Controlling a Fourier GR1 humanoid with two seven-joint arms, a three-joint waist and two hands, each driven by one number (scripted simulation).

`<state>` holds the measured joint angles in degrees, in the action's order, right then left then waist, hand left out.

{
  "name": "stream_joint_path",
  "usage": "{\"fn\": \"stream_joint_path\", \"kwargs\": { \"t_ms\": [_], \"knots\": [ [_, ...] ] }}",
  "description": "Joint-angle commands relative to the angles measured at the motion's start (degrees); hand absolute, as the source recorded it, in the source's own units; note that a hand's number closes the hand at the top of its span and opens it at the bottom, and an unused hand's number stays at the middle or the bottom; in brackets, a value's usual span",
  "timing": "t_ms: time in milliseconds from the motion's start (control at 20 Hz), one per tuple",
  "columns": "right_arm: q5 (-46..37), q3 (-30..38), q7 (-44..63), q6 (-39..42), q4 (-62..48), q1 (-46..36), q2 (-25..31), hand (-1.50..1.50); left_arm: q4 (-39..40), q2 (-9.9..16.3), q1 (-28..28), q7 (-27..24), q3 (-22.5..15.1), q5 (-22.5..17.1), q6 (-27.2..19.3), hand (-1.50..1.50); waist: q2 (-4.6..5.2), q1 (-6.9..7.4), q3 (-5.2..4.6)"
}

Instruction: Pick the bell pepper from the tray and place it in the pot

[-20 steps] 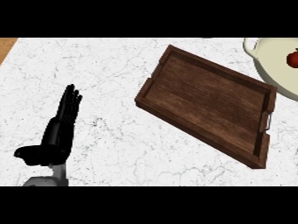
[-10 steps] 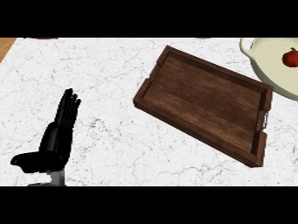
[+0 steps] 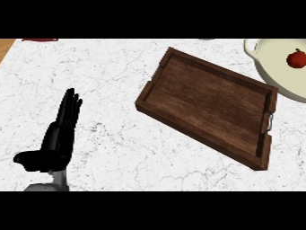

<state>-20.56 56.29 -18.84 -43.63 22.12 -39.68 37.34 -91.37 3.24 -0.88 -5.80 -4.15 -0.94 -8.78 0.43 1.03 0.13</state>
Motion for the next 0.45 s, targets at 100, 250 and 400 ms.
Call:
{"fn": "stream_joint_path", "kwargs": {
  "t_ms": [100,250,400],
  "knots": [
    [7.36,2.45,-6.7,-0.81,1.65,3.21,-0.96,-1.5,4.27,-0.43,-2.87,-1.36,1.37,0.91,-0.82,0.0,-0.07,-0.4,-0.02],
    [9.33,1.99,-6.42,-1.05,3.98,6.4,0.05,-1.5,2.16,-0.94,0.54,-2.21,0.35,0.55,-0.02,0.0,-0.28,-0.6,-0.07],
    [12.81,3.42,-8.46,0.37,5.36,10.8,-0.66,-1.5,-0.17,-2.22,0.12,0.68,-1.05,2.36,-2.36,0.0,-0.34,-0.81,-0.06]
  ]
}}
